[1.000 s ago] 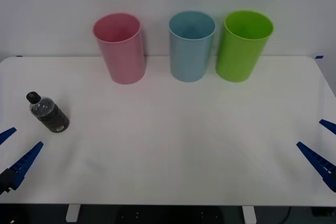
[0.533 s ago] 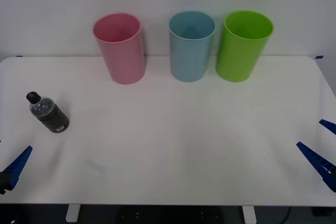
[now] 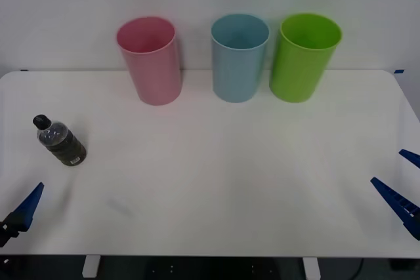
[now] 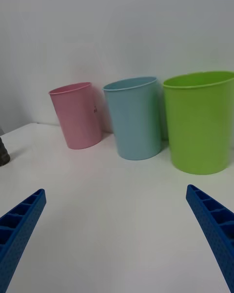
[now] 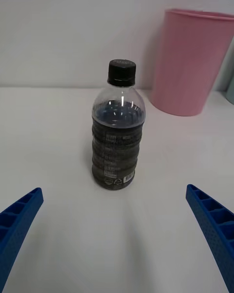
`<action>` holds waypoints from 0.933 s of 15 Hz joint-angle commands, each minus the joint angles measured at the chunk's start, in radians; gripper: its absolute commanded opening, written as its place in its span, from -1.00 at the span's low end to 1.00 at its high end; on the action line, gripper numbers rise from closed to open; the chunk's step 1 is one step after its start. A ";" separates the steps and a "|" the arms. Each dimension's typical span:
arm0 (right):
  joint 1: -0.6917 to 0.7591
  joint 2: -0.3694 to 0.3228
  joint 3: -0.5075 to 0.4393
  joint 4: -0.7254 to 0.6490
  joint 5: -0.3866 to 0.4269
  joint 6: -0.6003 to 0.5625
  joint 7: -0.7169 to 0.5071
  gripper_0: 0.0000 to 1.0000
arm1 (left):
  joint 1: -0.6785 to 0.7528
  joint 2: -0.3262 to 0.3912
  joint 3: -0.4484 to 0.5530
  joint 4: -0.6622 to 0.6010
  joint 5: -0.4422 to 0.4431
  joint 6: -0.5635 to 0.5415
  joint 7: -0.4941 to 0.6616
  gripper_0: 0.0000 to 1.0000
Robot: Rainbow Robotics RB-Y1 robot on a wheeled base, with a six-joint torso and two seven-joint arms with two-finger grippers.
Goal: Grasp the object on the table and drop it into the matching bin: aluminum can to the light blue bin, PET bottle to the pink bin.
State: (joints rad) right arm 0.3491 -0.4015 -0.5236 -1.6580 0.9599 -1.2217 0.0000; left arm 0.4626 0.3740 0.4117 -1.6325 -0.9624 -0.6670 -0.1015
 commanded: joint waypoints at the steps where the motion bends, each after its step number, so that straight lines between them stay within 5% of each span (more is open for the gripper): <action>1: 0.000 0.000 0.000 0.000 0.000 0.000 0.000 1.00 | -0.044 -0.013 -0.022 0.062 0.019 0.012 -0.098 1.00; 14: 0.000 0.000 0.000 0.000 0.000 0.000 0.000 1.00 | -0.246 -0.067 -0.076 0.244 0.019 0.104 -0.222 1.00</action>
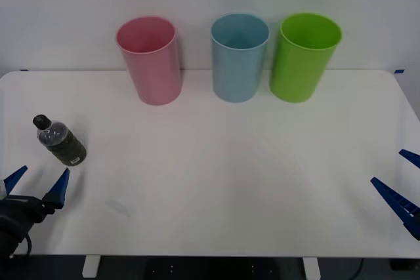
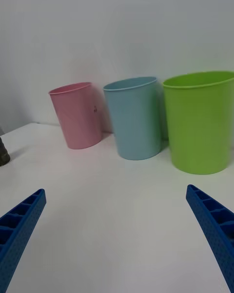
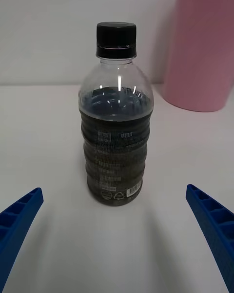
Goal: Grasp the object on the table and drop it into the matching bin: aluminum can to the light blue bin, PET bottle to the pink bin.
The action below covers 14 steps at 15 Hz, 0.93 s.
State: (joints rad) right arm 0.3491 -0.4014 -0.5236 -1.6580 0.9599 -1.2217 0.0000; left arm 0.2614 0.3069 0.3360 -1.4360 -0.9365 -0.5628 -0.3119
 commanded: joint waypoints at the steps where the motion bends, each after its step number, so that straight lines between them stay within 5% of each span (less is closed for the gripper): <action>1: 0.000 0.000 0.000 0.000 0.000 0.000 0.000 1.00 | -0.064 0.000 0.000 0.063 -0.007 -0.002 -0.016 1.00; 8: 0.000 0.000 0.000 0.000 0.000 0.000 0.000 1.00 | -0.199 -0.002 -0.003 0.192 -0.025 0.000 -0.042 1.00; 14: 0.000 0.000 0.000 0.000 0.000 0.000 0.000 1.00 | -0.271 -0.072 0.058 0.229 -0.117 0.000 -0.050 1.00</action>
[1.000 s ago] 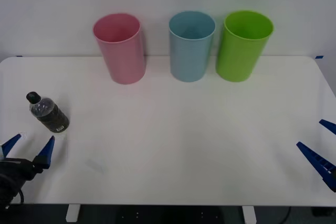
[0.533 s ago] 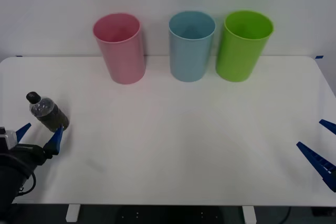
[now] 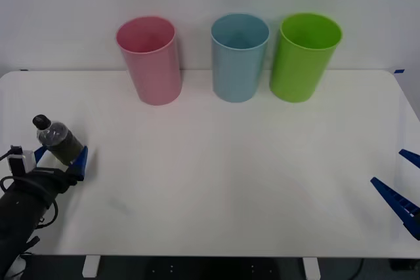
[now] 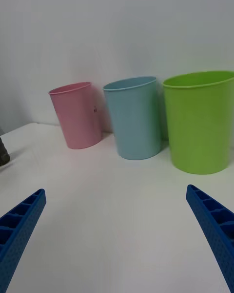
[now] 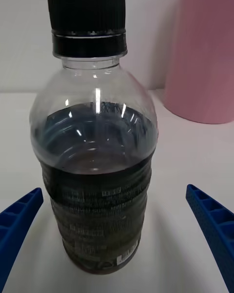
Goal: Grasp the object on the table and drop it into the matching bin: aluminum can to the light blue bin, PET bottle to the pink bin.
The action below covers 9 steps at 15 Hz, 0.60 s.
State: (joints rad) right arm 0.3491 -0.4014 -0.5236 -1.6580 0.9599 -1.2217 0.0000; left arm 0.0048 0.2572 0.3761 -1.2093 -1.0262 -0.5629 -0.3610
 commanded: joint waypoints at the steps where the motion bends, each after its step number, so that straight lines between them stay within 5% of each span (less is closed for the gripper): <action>1: 0.000 0.000 0.000 0.000 0.000 0.000 0.000 1.00 | -0.025 -0.029 0.017 0.002 -0.029 0.020 -0.003 1.00; 9: 0.000 0.000 0.000 0.000 0.000 0.000 0.000 1.00 | -0.095 -0.029 0.011 0.063 -0.031 0.058 -0.019 1.00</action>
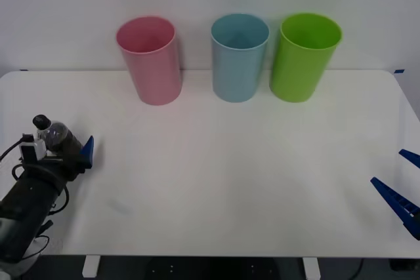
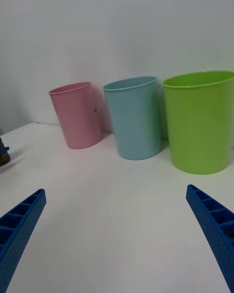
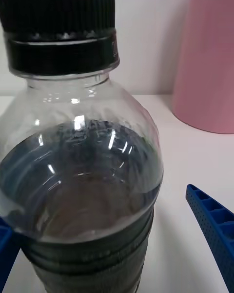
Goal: Grasp the object on the table and drop it into the matching bin: aluminum can to the light blue bin, PET bottle to the pink bin.
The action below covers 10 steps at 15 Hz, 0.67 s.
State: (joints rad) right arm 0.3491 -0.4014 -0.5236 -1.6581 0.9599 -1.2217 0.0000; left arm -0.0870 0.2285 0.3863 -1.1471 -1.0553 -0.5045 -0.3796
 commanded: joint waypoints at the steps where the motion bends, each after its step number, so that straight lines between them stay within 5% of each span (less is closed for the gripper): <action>1: 0.000 0.000 0.000 0.000 0.000 0.000 0.000 1.00 | -0.002 0.000 0.000 0.001 -0.002 0.000 -0.001 1.00; 4: 0.000 0.000 0.000 0.000 0.000 0.000 0.000 1.00 | -0.002 0.000 0.002 0.001 -0.002 0.000 -0.001 1.00; 6: 0.000 0.000 0.000 0.000 0.000 0.000 0.000 1.00 | -0.002 0.000 0.005 0.001 -0.002 0.000 -0.002 -0.40; 7: 0.000 0.000 0.000 0.000 0.000 0.000 0.000 1.00 | -0.002 0.000 0.005 0.001 -0.002 0.000 -0.005 -0.80; 8: 0.000 0.000 0.000 0.000 0.000 0.000 0.000 1.00 | -0.002 0.002 0.005 0.001 -0.002 0.000 -0.010 -1.00; 10: 0.000 0.000 0.000 0.000 0.000 0.000 0.000 1.00 | -0.002 0.000 0.005 0.000 -0.002 0.000 -0.012 -1.00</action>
State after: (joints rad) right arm 0.3491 -0.4014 -0.5236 -1.6581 0.9599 -1.2217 0.0000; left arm -0.0892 0.2287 0.3911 -1.1460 -1.0569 -0.5042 -0.3909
